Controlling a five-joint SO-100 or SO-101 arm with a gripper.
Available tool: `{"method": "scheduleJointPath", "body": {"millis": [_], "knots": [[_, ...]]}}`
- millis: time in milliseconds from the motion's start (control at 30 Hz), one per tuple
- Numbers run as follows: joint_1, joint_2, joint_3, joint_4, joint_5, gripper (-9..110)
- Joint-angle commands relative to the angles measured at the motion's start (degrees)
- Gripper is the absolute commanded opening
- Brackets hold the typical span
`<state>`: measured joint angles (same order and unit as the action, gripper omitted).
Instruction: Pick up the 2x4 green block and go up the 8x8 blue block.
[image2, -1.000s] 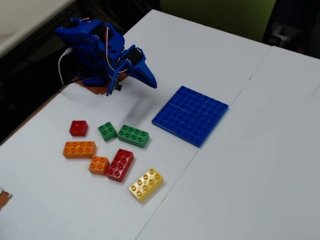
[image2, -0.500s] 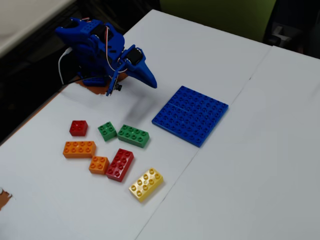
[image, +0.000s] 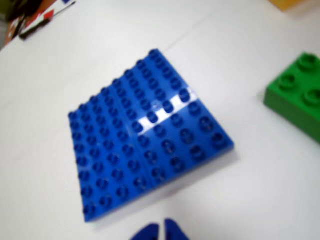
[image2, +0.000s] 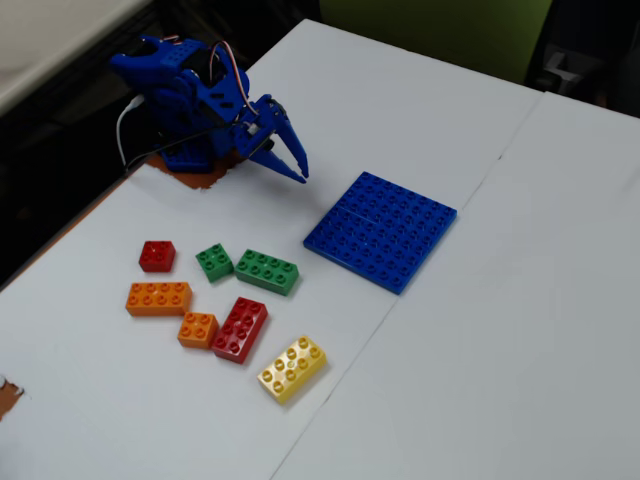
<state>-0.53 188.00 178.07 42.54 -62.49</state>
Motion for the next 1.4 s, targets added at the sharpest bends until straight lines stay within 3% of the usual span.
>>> {"method": "scheduleJointPath", "body": {"millis": [0,133,367,600,767,1100,1367], "knots": [[1.23,2.29,1.23,1.85,-17.75,0],[3.43,0.0,-2.81,0.0,-26.89,1],[6.33,-32.26,-31.2,2.55,-36.3,4],[15.82,-50.54,-39.46,-1.76,-57.04,20],[20.92,-63.72,-52.82,7.47,-69.35,24],[28.39,-74.88,-63.19,12.66,-87.71,24],[32.17,-81.21,-66.71,11.78,-91.76,24]]}}
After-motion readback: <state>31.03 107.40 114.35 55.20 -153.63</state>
